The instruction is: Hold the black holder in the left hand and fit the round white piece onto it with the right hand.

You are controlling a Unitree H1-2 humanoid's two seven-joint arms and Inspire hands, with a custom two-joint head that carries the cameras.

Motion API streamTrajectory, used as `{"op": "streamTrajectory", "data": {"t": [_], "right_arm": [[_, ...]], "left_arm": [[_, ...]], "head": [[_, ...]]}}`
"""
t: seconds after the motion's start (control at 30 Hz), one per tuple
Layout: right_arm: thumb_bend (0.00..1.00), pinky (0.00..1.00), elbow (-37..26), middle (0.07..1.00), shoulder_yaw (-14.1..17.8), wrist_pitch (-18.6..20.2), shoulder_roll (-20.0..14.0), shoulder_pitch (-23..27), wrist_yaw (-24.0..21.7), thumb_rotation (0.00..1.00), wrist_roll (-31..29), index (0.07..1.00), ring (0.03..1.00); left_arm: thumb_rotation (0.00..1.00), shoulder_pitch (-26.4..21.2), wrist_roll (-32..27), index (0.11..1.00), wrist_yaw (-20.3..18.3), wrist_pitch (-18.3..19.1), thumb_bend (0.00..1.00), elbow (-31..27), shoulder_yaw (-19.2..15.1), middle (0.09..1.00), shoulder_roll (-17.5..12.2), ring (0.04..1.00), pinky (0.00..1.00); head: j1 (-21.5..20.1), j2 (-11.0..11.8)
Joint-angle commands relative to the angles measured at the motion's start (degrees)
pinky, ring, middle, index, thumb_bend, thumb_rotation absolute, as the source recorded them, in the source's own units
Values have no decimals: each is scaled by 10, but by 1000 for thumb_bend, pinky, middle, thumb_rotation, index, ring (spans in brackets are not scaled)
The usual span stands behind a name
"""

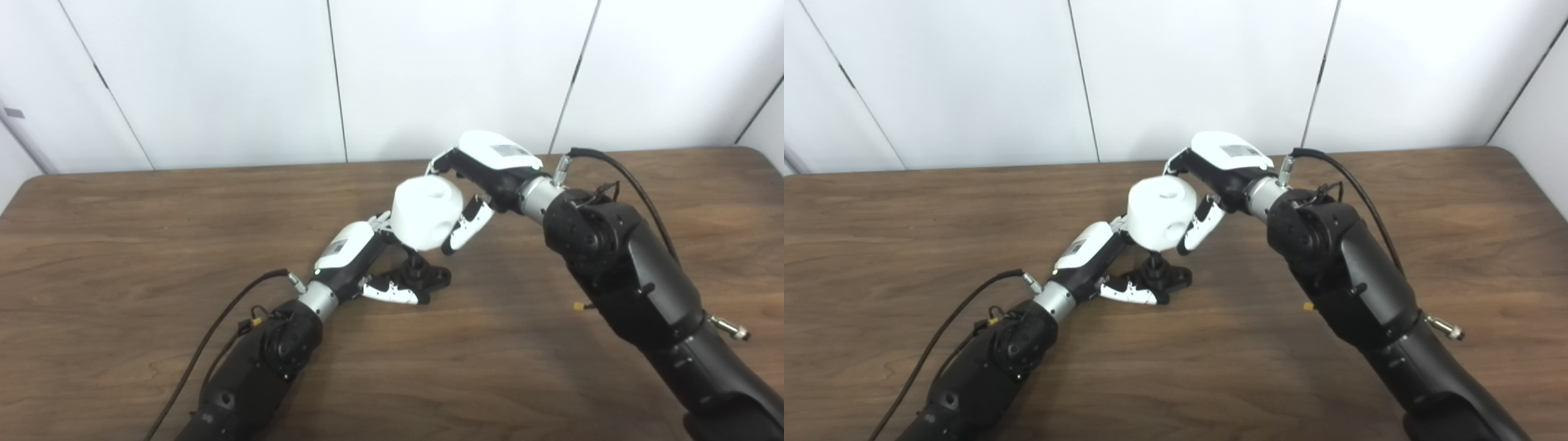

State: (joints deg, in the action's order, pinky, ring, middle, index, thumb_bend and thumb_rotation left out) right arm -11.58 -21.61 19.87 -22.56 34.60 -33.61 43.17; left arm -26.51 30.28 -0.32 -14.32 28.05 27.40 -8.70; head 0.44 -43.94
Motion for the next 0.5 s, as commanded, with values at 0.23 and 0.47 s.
{"op": "streamTrajectory", "data": {"t": [0.23, 0.47], "right_arm": [[525, 713, -12, 750, 9, -37, -11, 27, 9, 134, 5, 481, 803], [524, 717, -3, 746, 7, -52, -10, 19, 19, 135, 7, 482, 797]], "left_arm": [[58, 47, 10, 481, -49, 17, 524, 31, 42, 939, 30, 1000, 1000], [57, 46, 6, 481, -47, 13, 523, 35, 40, 938, 32, 1000, 1000]], "head": [[-1, 1], [-1, 1]]}}
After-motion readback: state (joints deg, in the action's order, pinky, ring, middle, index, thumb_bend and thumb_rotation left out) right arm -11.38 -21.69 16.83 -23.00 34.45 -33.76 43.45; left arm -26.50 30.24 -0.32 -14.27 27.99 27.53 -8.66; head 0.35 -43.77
